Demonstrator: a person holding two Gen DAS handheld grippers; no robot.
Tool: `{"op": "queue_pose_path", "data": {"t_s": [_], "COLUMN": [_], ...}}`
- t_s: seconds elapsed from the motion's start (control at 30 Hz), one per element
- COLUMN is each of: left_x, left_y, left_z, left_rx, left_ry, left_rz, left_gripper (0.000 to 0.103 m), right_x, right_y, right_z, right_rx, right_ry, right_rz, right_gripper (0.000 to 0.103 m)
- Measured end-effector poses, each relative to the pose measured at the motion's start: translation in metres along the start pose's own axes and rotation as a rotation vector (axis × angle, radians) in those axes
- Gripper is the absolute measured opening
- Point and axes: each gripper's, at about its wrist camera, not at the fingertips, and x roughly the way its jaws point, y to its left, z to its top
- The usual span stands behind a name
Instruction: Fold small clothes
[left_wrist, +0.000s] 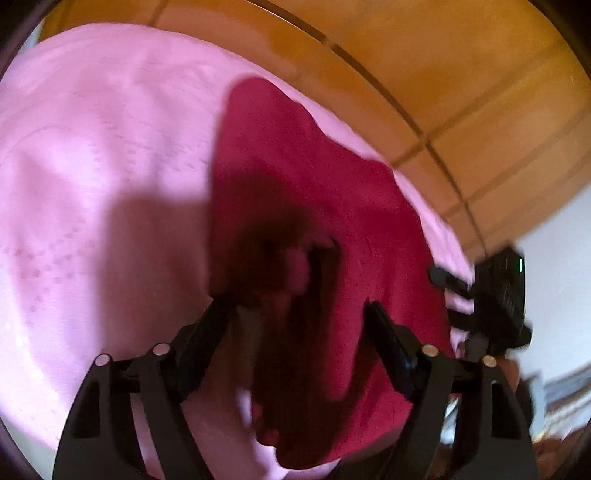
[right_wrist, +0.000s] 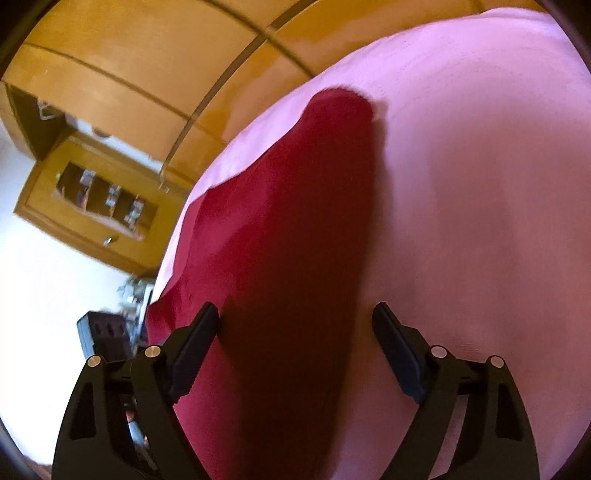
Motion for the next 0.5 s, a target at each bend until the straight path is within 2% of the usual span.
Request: {"op": "queue_pose_path", "data": {"t_s": [0.07, 0.1, 0.2, 0.23, 0.37, 0.5], "left_x": [0.008, 0.01, 0.009, 0.008, 0.007, 0.013], "left_y": [-0.011, -0.013, -0.019, -0.023, -0.057, -0.09], "left_z": [-0.006, -0.006, -0.006, -0.005, 0.001, 0.015], "left_rx": [0.048, 0.054, 0.044, 0.052, 0.202, 0.281], "left_ry": [0.017, 0.017, -0.001, -0.009, -0.054, -0.111], "left_rz": [0.007, 0.009, 0.012, 0.019, 0.092, 0.092], "left_gripper": [0.06, 0.052, 0.037, 0.035, 0.028, 0.028], "right_x": [0.009, 0.011, 0.01, 0.009, -0.004, -0.023], "right_y": [0.008, 0.011, 0.021, 0.024, 0.038, 0.034], "right_z": [0.001, 0.002, 0.004, 0.004, 0.009, 0.028], "right_rx": [-0.033, -0.044, -0.082, -0.098, -0.196, -0.22], "right_ry": [0.0, -0.003, -0.026, -0.037, -0.115, -0.193], "right_rz": [-0.029, -0.038, -0.051, -0.053, -0.091, -0.107], "right_gripper": [0.076, 0.071, 0.059, 0.055, 0.049, 0.048]}}
